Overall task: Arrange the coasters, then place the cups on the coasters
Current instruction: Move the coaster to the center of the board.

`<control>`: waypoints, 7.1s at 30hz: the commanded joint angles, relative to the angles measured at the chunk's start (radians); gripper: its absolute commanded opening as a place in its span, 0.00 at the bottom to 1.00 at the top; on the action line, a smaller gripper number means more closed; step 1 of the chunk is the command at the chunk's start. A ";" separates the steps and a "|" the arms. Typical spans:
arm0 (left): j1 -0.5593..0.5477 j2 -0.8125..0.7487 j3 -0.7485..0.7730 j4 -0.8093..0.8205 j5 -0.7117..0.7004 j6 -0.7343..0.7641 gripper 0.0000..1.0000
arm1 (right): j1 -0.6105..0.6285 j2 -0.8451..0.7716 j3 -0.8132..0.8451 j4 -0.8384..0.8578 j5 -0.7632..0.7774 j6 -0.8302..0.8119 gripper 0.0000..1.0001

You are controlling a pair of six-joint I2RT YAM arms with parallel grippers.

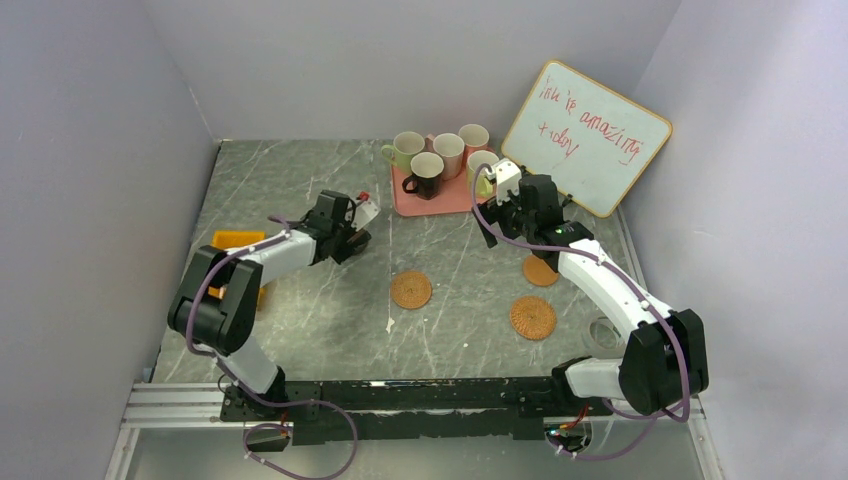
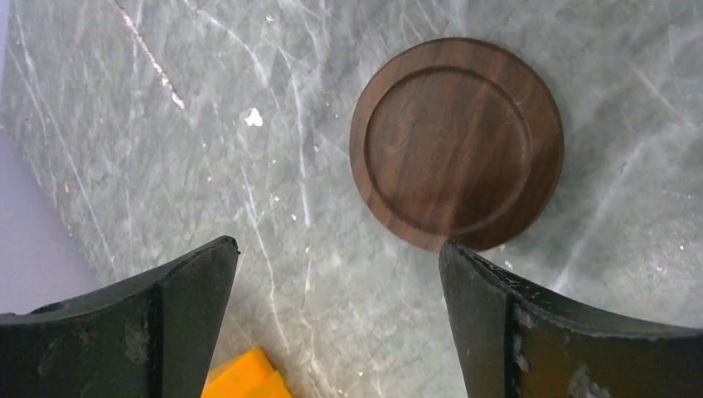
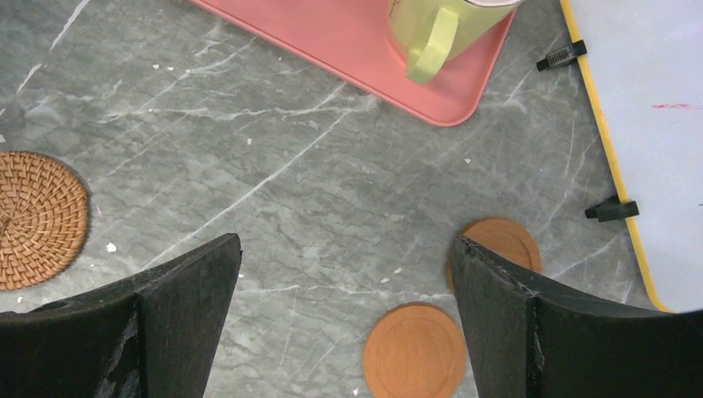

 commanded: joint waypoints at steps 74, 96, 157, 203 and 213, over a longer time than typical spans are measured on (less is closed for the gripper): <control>0.023 -0.527 -0.406 0.197 0.093 -0.072 0.96 | 0.215 0.240 -0.189 -0.009 0.396 -0.245 1.00; 0.023 -0.570 -0.439 0.239 0.079 -0.049 0.96 | 0.636 0.347 0.048 0.080 0.567 -0.228 1.00; 0.023 -0.620 -0.466 0.219 0.220 -0.021 0.96 | 0.223 0.110 0.109 -0.069 -0.130 -0.274 1.00; 0.199 -0.523 -0.441 0.329 0.147 -0.127 0.96 | 0.648 0.351 0.066 -0.292 -0.178 -0.435 0.97; 0.200 -0.515 -0.440 0.334 0.146 -0.124 0.96 | 0.655 0.295 0.099 -0.449 -0.229 -0.494 0.96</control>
